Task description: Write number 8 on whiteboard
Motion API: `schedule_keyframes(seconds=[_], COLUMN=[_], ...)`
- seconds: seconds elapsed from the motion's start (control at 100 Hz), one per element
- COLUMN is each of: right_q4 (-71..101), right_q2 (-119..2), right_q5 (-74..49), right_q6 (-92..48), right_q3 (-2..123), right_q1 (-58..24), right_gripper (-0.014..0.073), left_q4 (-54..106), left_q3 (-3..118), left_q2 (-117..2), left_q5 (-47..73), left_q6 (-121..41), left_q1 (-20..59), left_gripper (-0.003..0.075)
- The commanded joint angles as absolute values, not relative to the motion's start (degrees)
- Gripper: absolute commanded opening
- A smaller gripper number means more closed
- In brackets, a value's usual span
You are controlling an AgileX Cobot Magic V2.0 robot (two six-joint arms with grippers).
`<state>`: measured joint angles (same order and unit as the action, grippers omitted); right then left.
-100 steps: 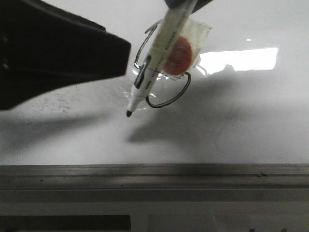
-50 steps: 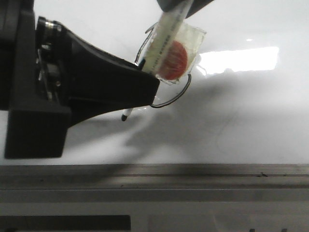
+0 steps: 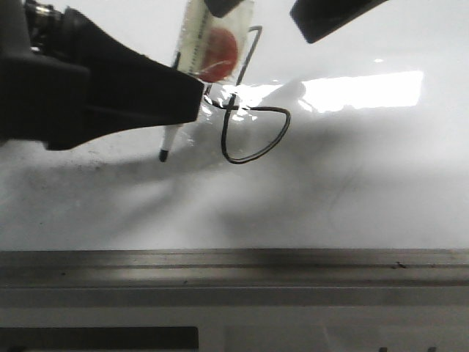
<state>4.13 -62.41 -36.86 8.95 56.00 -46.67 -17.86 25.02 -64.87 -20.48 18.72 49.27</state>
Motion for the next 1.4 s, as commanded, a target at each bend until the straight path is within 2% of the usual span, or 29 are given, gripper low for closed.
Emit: schedule_keyframes(seconds=[0.0, 0.27, 0.56, 1.23, 1.31, 1.39], right_q4=[3.7, 3.6, 3.6, 3.6, 3.6, 3.6], right_q2=[-61.4, -61.4, -61.4, -61.4, -61.4, -61.4], right_q5=[-32.8, -32.0, -32.5, -35.5, -36.0, -36.0], right_q6=[8.9, 8.9, 8.9, 8.9, 8.9, 8.9], right_q3=[57.5, 57.5, 57.5, 57.5, 57.5, 57.5], right_q1=[-46.7, -46.7, -46.7, -46.7, -46.7, -46.7], right_gripper=[0.0399, 0.0393, 0.0393, 0.0393, 0.0393, 0.0393], left_q4=[-13.9, 1.5, 19.4, 18.8, 18.8, 18.8], left_q3=[26.8, 26.8, 26.8, 26.8, 26.8, 26.8], left_q2=[-61.5, -53.5, -53.7, -57.3, -57.3, -57.3], left_q5=[-19.6, -9.0, -2.1, -3.0, -3.1, -3.2], left_q6=[19.5, 19.5, 19.5, 19.5, 19.5, 19.3], left_q1=[49.3, 48.4, 43.0, 43.2, 43.2, 43.2], left_gripper=[-0.0021, -0.0021, -0.0021, -0.0019, 0.0027, 0.0176])
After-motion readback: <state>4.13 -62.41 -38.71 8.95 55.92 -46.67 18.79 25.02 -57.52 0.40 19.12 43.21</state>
